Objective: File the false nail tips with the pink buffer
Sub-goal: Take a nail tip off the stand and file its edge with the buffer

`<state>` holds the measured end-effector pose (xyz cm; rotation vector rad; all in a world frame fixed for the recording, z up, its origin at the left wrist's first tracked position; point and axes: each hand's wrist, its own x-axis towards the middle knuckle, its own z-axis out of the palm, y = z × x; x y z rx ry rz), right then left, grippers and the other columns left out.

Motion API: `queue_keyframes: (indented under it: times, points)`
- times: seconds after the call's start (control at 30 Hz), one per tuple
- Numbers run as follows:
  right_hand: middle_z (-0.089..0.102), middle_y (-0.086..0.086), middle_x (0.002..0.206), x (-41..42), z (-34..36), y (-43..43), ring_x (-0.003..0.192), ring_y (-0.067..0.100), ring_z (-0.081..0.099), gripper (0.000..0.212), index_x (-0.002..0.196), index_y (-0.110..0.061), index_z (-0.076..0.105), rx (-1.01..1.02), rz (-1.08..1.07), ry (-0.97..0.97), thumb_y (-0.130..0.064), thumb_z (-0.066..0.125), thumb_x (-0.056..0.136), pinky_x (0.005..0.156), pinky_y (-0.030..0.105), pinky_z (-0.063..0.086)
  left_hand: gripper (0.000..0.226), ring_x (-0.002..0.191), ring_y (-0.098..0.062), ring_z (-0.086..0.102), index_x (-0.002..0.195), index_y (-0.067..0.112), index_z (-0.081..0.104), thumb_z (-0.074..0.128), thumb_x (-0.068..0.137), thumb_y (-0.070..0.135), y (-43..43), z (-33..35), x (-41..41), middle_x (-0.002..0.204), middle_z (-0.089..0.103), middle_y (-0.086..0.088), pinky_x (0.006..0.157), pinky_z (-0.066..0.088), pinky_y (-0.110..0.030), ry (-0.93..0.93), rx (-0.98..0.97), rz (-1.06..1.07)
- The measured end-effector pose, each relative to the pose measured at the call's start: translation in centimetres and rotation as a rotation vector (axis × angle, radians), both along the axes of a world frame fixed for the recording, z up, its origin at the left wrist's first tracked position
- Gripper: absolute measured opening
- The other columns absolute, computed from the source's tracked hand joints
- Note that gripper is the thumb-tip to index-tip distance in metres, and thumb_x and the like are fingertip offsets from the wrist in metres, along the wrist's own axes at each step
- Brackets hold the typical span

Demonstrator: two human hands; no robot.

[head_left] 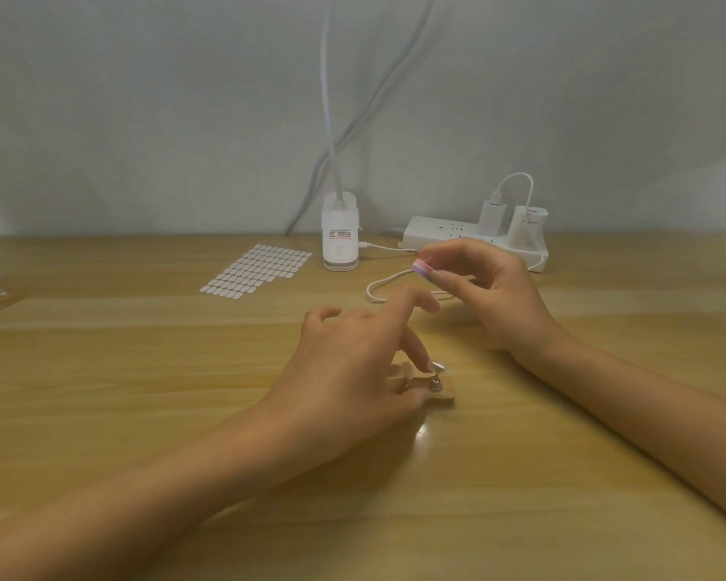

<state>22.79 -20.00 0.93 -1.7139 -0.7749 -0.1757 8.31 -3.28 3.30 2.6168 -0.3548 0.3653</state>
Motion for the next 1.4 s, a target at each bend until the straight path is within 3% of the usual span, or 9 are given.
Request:
queue_keyframes:
  times: [0.1,0.23,0.43,0.5,0.6,0.77,0.87,1.07,1.4]
  points:
    - [0.076,-0.008,0.105,0.6,-0.2,0.0,0.102,0.015,0.070,0.022,0.102,-0.022,0.076,0.054,0.005,0.073,-0.034,0.076,0.084,0.086,0.038,0.056,0.059,0.111,0.008,0.049,0.127,0.051,0.019,0.066,0.090,0.047,-1.0,0.3,0.3,0.092,0.060,0.027,0.116,0.009,-0.035,-0.052,0.189,0.021]
    - [0.076,-0.010,0.104,0.8,-0.3,-0.1,0.098,0.010,0.070,0.016,0.102,-0.023,0.076,0.074,0.021,0.116,-0.029,0.077,0.087,0.074,0.021,0.052,0.061,0.116,0.000,0.052,0.134,0.046,0.019,0.064,0.092,0.049,-1.5,0.6,0.4,0.084,0.050,0.023,0.116,0.005,-0.038,-0.098,0.292,0.011]
    - [0.076,-0.007,0.106,0.9,-0.3,0.0,0.104,0.017,0.070,0.024,0.102,-0.024,0.076,0.060,0.012,0.113,-0.036,0.077,0.082,0.083,0.025,0.051,0.055,0.092,-0.010,0.068,0.130,0.027,0.060,0.079,0.079,0.017,-1.7,-0.2,0.1,0.080,0.069,0.015,0.108,0.035,-0.049,-0.401,0.313,-0.097]
    - [0.076,-0.006,0.105,0.8,-0.2,0.0,0.103,0.016,0.070,0.020,0.103,-0.022,0.076,0.060,0.005,0.112,-0.031,0.077,0.085,0.084,0.030,0.053,0.059,0.086,-0.004,0.065,0.129,0.029,0.057,0.080,0.078,0.012,-1.4,0.0,0.3,0.082,0.070,0.015,0.104,0.043,-0.039,-0.414,0.143,-0.174]
    - [0.077,-0.003,0.105,0.2,0.0,0.0,0.103,0.018,0.072,0.023,0.105,-0.019,0.076,0.052,0.012,0.035,-0.030,0.075,0.085,0.091,0.035,0.057,0.055,0.085,-0.001,0.071,0.128,0.024,0.053,0.080,0.083,0.006,0.5,1.3,1.3,0.083,0.071,0.009,0.086,0.057,-0.024,-0.255,-0.341,-0.223]
    - [0.078,-0.004,0.100,-1.1,0.6,0.3,0.093,0.015,0.073,0.023,0.103,-0.013,0.079,0.009,0.032,-0.096,-0.025,0.077,0.083,0.085,0.040,0.059,0.050,0.082,-0.016,0.076,0.123,0.018,0.056,0.079,0.083,-0.001,3.7,0.5,3.3,0.086,0.073,-0.003,0.066,0.062,-0.030,-0.028,-0.772,-0.080]
    - [0.076,-0.005,0.098,-1.4,0.6,0.4,0.095,0.016,0.072,0.018,0.102,-0.014,0.079,-0.018,0.027,-0.196,-0.021,0.077,0.086,0.079,0.041,0.058,0.048,0.080,-0.013,0.074,0.121,0.019,0.058,0.079,0.083,0.000,4.2,-1.0,3.8,0.083,0.073,0.000,0.060,0.058,-0.026,0.098,-0.845,-0.054]
    - [0.072,0.003,0.100,-2.3,0.3,1.5,0.091,0.017,0.067,0.017,0.104,-0.010,0.077,-0.178,0.131,-0.517,-0.012,0.075,0.088,0.074,0.024,0.053,0.050,0.077,-0.014,0.075,0.119,0.023,0.058,0.084,0.080,0.007,4.2,-1.5,4.2,0.076,0.072,0.001,0.056,0.058,-0.028,0.067,-0.844,-0.048]
    - [0.075,0.007,0.098,-2.3,0.5,1.6,0.092,0.020,0.071,0.016,0.101,-0.005,0.079,-0.155,0.124,-0.456,-0.009,0.078,0.085,0.083,0.040,0.056,0.043,0.070,-0.008,0.070,0.110,0.017,0.057,0.083,0.080,0.003,4.3,-2.1,4.5,0.070,0.070,0.002,0.062,0.050,-0.015,0.038,-0.809,-0.060]
